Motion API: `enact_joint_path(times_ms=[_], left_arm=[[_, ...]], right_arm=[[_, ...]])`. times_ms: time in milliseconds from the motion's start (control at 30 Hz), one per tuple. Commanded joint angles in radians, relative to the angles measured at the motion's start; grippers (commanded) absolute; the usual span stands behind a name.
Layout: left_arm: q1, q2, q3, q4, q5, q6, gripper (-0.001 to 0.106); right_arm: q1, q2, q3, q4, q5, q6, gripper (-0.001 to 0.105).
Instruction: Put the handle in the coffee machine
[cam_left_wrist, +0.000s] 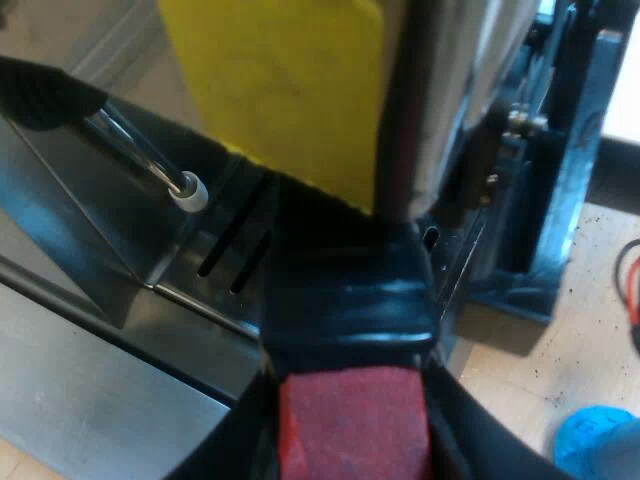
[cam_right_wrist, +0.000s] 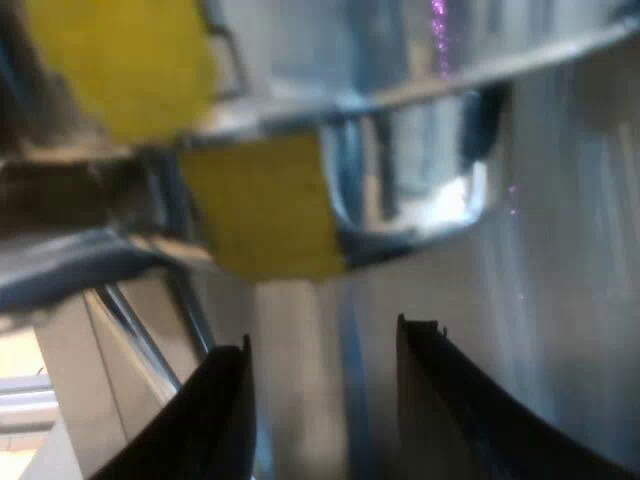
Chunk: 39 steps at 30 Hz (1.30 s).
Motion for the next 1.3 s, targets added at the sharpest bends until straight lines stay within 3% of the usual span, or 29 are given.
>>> enact_joint_path(times_ms=[33,167,500,767,800,833,867,900,933,967,1033,1167,1300], left_arm=[[0.000,-0.025,-0.041,-0.064,0.154,0.002,0.000],[0.000,-0.025,-0.041,-0.064,0.154,0.002,0.000],[0.000,-0.025,-0.041,-0.064,0.153,0.002,0.000],[0.000,-0.025,-0.041,-0.064,0.086,0.002,0.002],[0.000,-0.025,-0.041,-0.064,0.085,0.002,0.004],[0.000,-0.025,-0.041,-0.064,0.086,0.002,0.013],[0.000,-0.025,-0.041,-0.064,0.086,0.002,0.013],[0.000,-0.025,-0.041,-0.064,0.083,0.002,0.022],[0.000,-0.025,-0.041,-0.064,0.076,0.002,0.042],[0.000,-0.025,-0.041,-0.064,0.068,0.002,0.055],[0.000,-0.025,-0.041,-0.062,0.045,0.002,0.068],[0.000,-0.025,-0.020,-0.054,-0.044,0.014,0.070],[0.000,-0.025,0.025,-0.015,-0.102,0.088,0.070]], right_arm=[[-0.005,-0.003,-0.049,-0.014,-0.020,-0.062,0.037],[-0.011,-0.003,-0.065,-0.036,0.035,-0.066,0.037],[-0.013,-0.003,-0.065,-0.055,0.035,-0.119,0.037],[-0.013,-0.003,-0.065,-0.124,0.035,-0.146,0.037],[-0.013,-0.003,-0.065,-0.127,0.035,-0.146,0.037],[-0.013,-0.003,-0.065,-0.131,0.035,-0.146,0.037],[-0.013,-0.003,-0.065,-0.134,0.035,-0.146,0.037],[-0.013,-0.003,-0.065,-0.138,0.035,-0.146,0.037],[-0.013,-0.003,-0.065,-0.139,0.035,-0.146,0.037],[-0.013,-0.003,-0.065,-0.141,0.035,-0.146,0.037],[-0.013,-0.003,-0.065,-0.142,0.035,-0.146,0.037],[-0.013,-0.003,-0.065,-0.145,0.035,-0.146,0.037],[-0.013,-0.003,-0.065,-0.154,0.035,-0.146,0.037]])
